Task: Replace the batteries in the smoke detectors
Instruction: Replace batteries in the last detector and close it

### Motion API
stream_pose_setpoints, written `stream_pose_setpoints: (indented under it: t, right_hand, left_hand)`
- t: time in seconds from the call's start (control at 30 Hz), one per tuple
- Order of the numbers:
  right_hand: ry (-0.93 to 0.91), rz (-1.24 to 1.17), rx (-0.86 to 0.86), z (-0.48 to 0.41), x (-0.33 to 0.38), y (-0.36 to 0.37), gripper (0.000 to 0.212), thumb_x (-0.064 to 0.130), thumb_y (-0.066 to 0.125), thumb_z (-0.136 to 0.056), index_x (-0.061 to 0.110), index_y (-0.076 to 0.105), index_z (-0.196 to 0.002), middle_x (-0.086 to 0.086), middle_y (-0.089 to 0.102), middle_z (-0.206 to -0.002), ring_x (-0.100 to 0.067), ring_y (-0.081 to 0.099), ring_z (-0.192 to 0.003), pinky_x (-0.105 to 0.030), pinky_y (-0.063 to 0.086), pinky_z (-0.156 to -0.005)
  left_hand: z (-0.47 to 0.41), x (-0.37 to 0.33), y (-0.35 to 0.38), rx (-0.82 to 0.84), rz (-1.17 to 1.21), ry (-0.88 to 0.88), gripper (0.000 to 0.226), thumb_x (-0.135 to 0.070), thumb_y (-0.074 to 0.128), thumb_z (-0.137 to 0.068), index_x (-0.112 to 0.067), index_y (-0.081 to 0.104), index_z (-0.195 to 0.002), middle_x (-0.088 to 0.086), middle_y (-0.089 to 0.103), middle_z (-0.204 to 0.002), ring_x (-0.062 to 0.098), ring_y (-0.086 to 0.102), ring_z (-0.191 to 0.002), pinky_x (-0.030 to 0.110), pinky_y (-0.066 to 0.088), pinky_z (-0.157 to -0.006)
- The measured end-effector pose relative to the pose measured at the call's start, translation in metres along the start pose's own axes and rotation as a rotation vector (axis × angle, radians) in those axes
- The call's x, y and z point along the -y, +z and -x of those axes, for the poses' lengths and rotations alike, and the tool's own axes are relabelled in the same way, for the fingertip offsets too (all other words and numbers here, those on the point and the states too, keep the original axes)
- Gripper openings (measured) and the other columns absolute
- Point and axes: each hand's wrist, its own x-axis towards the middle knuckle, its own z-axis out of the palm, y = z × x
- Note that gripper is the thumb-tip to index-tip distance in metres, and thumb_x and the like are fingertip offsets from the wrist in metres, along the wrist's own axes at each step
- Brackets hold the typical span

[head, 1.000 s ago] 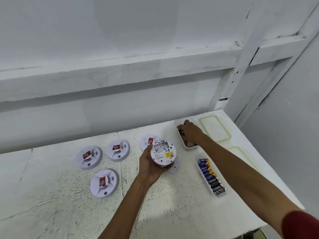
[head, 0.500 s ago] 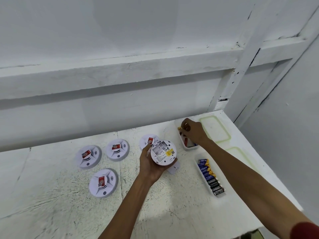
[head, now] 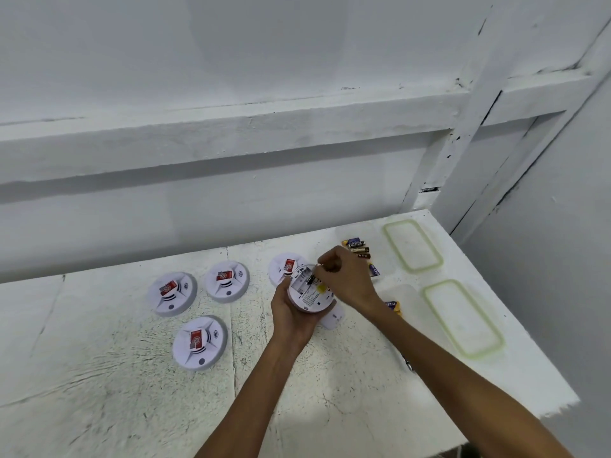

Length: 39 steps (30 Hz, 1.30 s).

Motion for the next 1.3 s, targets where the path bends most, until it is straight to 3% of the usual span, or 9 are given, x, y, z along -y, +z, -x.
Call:
stream_pose_setpoints:
  t: [0.13, 0.33, 0.47, 0.6, 0.73, 0.87, 1.03, 1.17, 1.3]
  right_hand:
    - [-0.069, 0.072, -0.023, 0.008, -0.005, 0.011, 0.019, 0.029, 0.077, -0.082, 0.018, 0.065, -0.091, 0.008, 0.07, -0.077, 0.001, 0.066, -0.071, -0.016, 0.055, -0.065]
    - [-0.156, 0.215, -0.064, 0.014, -0.011, 0.019, 0.02, 0.035, 0.067, -0.092, 0.016, 0.068, -0.101, 0.003, 0.069, -0.088, -0.009, 0.065, -0.08, -0.023, 0.053, -0.072]
    - [-0.28, 0.433, -0.123, 0.027, -0.018, 0.025, 0.026, 0.033, 0.056, -0.098, 0.015, 0.069, -0.111, -0.002, 0.059, -0.098, -0.016, 0.054, -0.095, -0.027, 0.049, -0.071]
    - [-0.334, 0.74, -0.12, 0.04, -0.027, 0.031, 0.034, 0.041, 0.045, -0.1, 0.015, 0.065, -0.105, 0.0, 0.055, -0.103, -0.016, 0.046, -0.101, -0.028, 0.049, -0.056]
    - [-0.3, 0.614, -0.006, 0.026, -0.026, 0.014, 0.037, 0.043, 0.046, -0.101, 0.018, 0.074, -0.096, 0.0, 0.061, -0.095, -0.013, 0.054, -0.089, -0.032, 0.05, -0.065]
    - [-0.171, 0.308, -0.178, -0.013, -0.025, -0.021, 0.024, 0.03, 0.061, -0.095, 0.014, 0.077, -0.087, 0.0, 0.071, -0.083, -0.002, 0.058, -0.061, -0.018, 0.044, -0.068]
    - [-0.038, 0.562, -0.127, -0.067, -0.048, -0.044, 0.022, 0.005, 0.052, -0.093, 0.005, 0.072, -0.103, -0.014, 0.071, -0.097, -0.027, 0.066, -0.084, -0.032, 0.051, -0.07]
    - [0.002, 0.866, 0.017, -0.089, -0.055, -0.044, 0.031, -0.003, 0.048, -0.089, 0.005, 0.064, -0.114, -0.014, 0.067, -0.107, -0.027, 0.061, -0.097, -0.032, 0.044, -0.068]
    - [-0.062, 1.056, 0.164, -0.1, -0.058, -0.039, 0.032, 0.005, 0.055, -0.088, 0.007, 0.056, -0.12, -0.011, 0.059, -0.109, -0.025, 0.058, -0.1, -0.031, 0.042, -0.066]
  left_hand:
    - [0.001, 0.003, 0.004, 0.008, 0.02, -0.001, 0.041, -0.037, 0.047, -0.101, -0.012, 0.065, -0.128, 0.016, 0.072, -0.113, 0.031, 0.062, -0.11, 0.051, 0.049, -0.095]
    - [0.002, 0.005, 0.005, 0.016, 0.044, 0.001, 0.043, -0.038, 0.047, -0.098, -0.01, 0.064, -0.127, 0.015, 0.073, -0.113, 0.028, 0.067, -0.103, 0.04, 0.06, -0.079]
    - [0.002, 0.005, 0.007, 0.036, 0.075, 0.004, 0.044, -0.033, 0.052, -0.091, -0.008, 0.065, -0.124, 0.014, 0.073, -0.111, 0.025, 0.071, -0.099, 0.034, 0.062, -0.077]
    - [-0.004, 0.01, 0.0, 0.036, 0.075, -0.023, 0.041, -0.033, 0.045, -0.102, -0.008, 0.062, -0.13, 0.013, 0.071, -0.117, 0.025, 0.068, -0.108, 0.034, 0.059, -0.089]
    - [-0.005, 0.017, -0.011, 0.045, 0.062, -0.053, 0.043, -0.037, 0.043, -0.103, -0.009, 0.067, -0.124, 0.017, 0.071, -0.117, 0.031, 0.068, -0.105, 0.046, 0.06, -0.085]
    - [-0.007, 0.015, -0.009, 0.072, 0.046, -0.07, 0.043, -0.038, 0.048, -0.101, -0.007, 0.07, -0.12, 0.023, 0.068, -0.126, 0.043, 0.06, -0.115, 0.065, 0.043, -0.105]
    - [-0.007, 0.007, -0.006, 0.097, 0.069, -0.067, 0.04, -0.038, 0.053, -0.098, -0.009, 0.081, -0.106, 0.022, 0.068, -0.128, 0.045, 0.059, -0.12, 0.069, 0.037, -0.109]
    - [-0.004, 0.006, -0.002, 0.089, 0.079, -0.099, 0.043, -0.037, 0.049, -0.102, -0.008, 0.081, -0.103, 0.023, 0.069, -0.125, 0.045, 0.059, -0.119, 0.07, 0.035, -0.11]
    - [-0.003, 0.001, -0.002, 0.082, 0.05, -0.098, 0.042, -0.039, 0.053, -0.099, -0.008, 0.077, -0.113, 0.023, 0.068, -0.126, 0.045, 0.058, -0.12, 0.069, 0.034, -0.112]
